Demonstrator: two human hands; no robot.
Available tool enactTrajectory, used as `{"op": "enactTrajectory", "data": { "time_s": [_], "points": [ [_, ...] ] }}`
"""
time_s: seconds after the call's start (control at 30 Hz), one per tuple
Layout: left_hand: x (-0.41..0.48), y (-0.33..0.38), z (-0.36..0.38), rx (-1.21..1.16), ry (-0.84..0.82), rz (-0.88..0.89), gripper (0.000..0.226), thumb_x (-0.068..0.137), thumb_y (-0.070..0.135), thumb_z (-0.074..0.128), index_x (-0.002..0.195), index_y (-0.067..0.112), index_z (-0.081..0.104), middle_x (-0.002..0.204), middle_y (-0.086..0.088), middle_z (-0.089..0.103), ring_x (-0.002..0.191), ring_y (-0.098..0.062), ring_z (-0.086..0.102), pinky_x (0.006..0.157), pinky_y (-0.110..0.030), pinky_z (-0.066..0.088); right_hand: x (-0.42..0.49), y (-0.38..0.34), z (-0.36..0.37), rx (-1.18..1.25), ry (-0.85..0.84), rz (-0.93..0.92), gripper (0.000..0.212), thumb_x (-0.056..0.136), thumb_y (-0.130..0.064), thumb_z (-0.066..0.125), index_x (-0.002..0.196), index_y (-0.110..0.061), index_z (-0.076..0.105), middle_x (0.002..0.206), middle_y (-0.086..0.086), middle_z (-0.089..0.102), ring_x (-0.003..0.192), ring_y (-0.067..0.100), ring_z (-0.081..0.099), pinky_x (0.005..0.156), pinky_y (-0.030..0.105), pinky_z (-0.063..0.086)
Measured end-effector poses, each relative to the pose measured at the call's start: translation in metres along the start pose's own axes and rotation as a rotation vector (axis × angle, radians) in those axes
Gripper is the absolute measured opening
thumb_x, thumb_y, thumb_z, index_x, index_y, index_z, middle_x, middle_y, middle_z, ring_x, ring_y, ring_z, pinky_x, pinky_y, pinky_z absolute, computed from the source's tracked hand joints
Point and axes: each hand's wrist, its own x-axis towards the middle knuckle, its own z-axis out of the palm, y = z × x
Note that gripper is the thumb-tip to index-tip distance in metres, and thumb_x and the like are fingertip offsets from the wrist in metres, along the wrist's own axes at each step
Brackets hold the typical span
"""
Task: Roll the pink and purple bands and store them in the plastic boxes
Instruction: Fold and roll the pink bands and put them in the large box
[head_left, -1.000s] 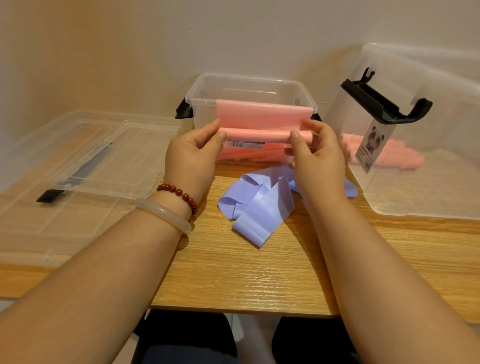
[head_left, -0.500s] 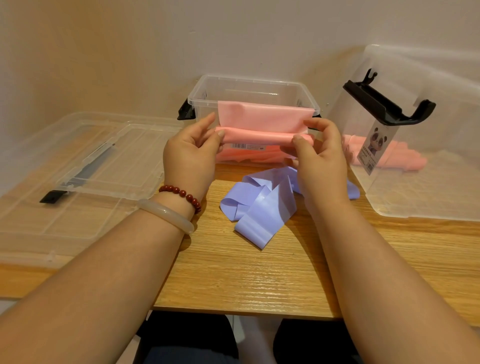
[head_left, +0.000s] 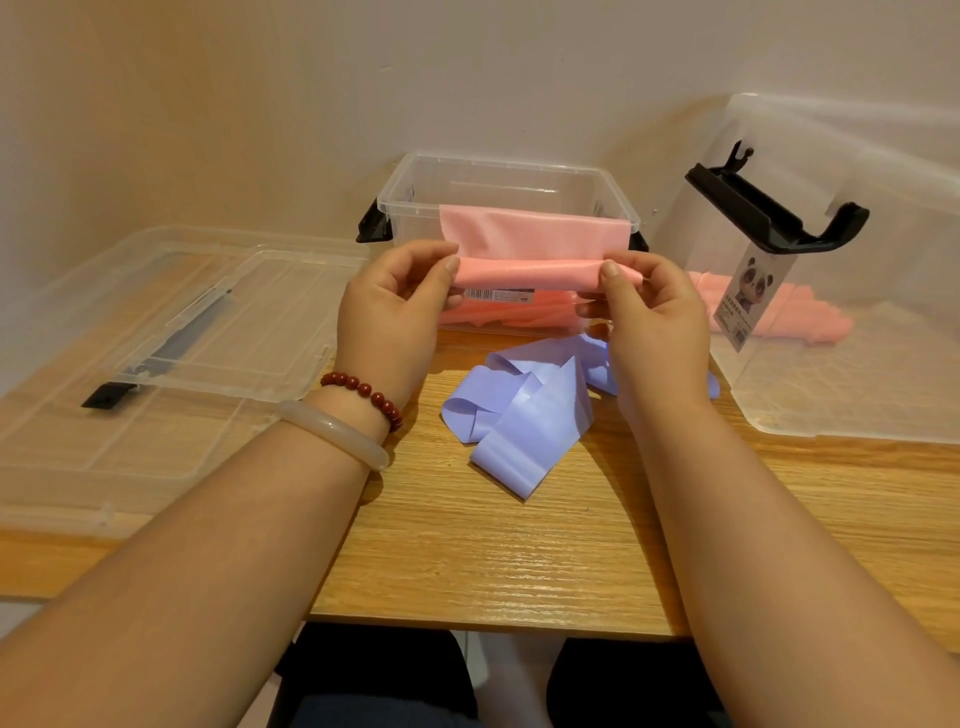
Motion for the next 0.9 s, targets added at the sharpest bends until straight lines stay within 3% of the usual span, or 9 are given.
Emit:
{"op": "enactTrajectory", "data": {
  "time_s": [0.17, 0.43, 0.53, 0.63, 0.7, 0.8, 0.9],
  "points": [
    [0.0024, -0.0017, -0.0005, -0.063, -0.025, -0.085, 0.011, 0.092, 0.012, 0.064, 0.094, 0.020, 0.070, 0.083, 0.006, 0.070, 0.077, -0.005, 0.068, 0.081, -0.025, 0.056, 0.0014, 0.0005, -0.0015, -0.037, 0.025, -0.019, 0.007, 0.097, -0.022, 0.061, 0.092, -0.026, 0.065, 0.089, -0.001, 0.070, 0.083, 0.015, 0.068, 0.072, 0.031, 0.059],
    [0.0031, -0.0016, -0.0009, -0.009, -0.026, -0.078, 0.016, 0.093, 0.012, 0.061, 0.098, 0.026, 0.067, 0.094, 0.001, 0.067, 0.084, -0.010, 0.065, 0.064, -0.019, 0.054, 0.0009, -0.0016, -0.0022, -0.085, 0.033, -0.045, 0.015, 0.096, -0.027, 0.061, 0.082, -0.030, 0.062, 0.069, -0.003, 0.065, 0.062, 0.008, 0.062, 0.060, 0.024, 0.053],
    [0.0027, -0.0020, 0.0000, 0.004, -0.013, -0.081, 0.012, 0.094, 0.012, 0.061, 0.099, 0.021, 0.067, 0.094, 0.003, 0.067, 0.082, -0.009, 0.068, 0.069, -0.020, 0.056, 0.0005, -0.0019, -0.0017, -0.081, 0.029, -0.061, 0.012, 0.096, -0.030, 0.062, 0.084, -0.029, 0.063, 0.075, -0.003, 0.064, 0.064, 0.006, 0.060, 0.058, 0.020, 0.049],
    [0.0027, -0.0018, 0.0014, -0.033, 0.032, -0.094, 0.008, 0.093, 0.010, 0.062, 0.094, 0.017, 0.067, 0.089, 0.003, 0.067, 0.075, -0.004, 0.068, 0.067, -0.017, 0.055, 0.0001, -0.0026, -0.0019, -0.008, -0.022, -0.017, 0.003, 0.094, -0.029, 0.064, 0.097, -0.028, 0.063, 0.097, 0.001, 0.067, 0.079, 0.012, 0.067, 0.062, 0.025, 0.054],
    [0.0036, -0.0011, 0.0014, -0.079, 0.066, -0.115, 0.008, 0.092, 0.009, 0.062, 0.090, 0.016, 0.066, 0.085, 0.002, 0.067, 0.071, -0.005, 0.068, 0.066, -0.015, 0.053, 0.0000, -0.0020, -0.0027, 0.063, -0.077, 0.000, 0.015, 0.093, -0.022, 0.064, 0.105, -0.029, 0.060, 0.109, 0.005, 0.065, 0.086, 0.015, 0.069, 0.065, 0.028, 0.057],
    [0.0035, 0.0009, 0.0010, -0.093, 0.090, -0.134, 0.007, 0.093, 0.012, 0.062, 0.089, 0.016, 0.067, 0.084, 0.001, 0.067, 0.066, -0.006, 0.069, 0.064, -0.014, 0.053, -0.0012, -0.0024, -0.0022, 0.041, -0.078, -0.049, 0.022, 0.090, -0.010, 0.064, 0.098, -0.031, 0.061, 0.109, 0.007, 0.065, 0.095, 0.023, 0.068, 0.064, 0.023, 0.055],
    [0.0024, 0.0011, 0.0011, -0.105, 0.068, -0.134, 0.009, 0.093, 0.014, 0.062, 0.086, 0.015, 0.067, 0.081, 0.000, 0.068, 0.069, -0.007, 0.069, 0.065, -0.017, 0.054, 0.0005, -0.0014, -0.0022, 0.012, -0.028, -0.067, 0.017, 0.092, -0.008, 0.064, 0.093, -0.025, 0.063, 0.097, 0.003, 0.067, 0.083, 0.014, 0.067, 0.062, 0.020, 0.052]
  ]
}}
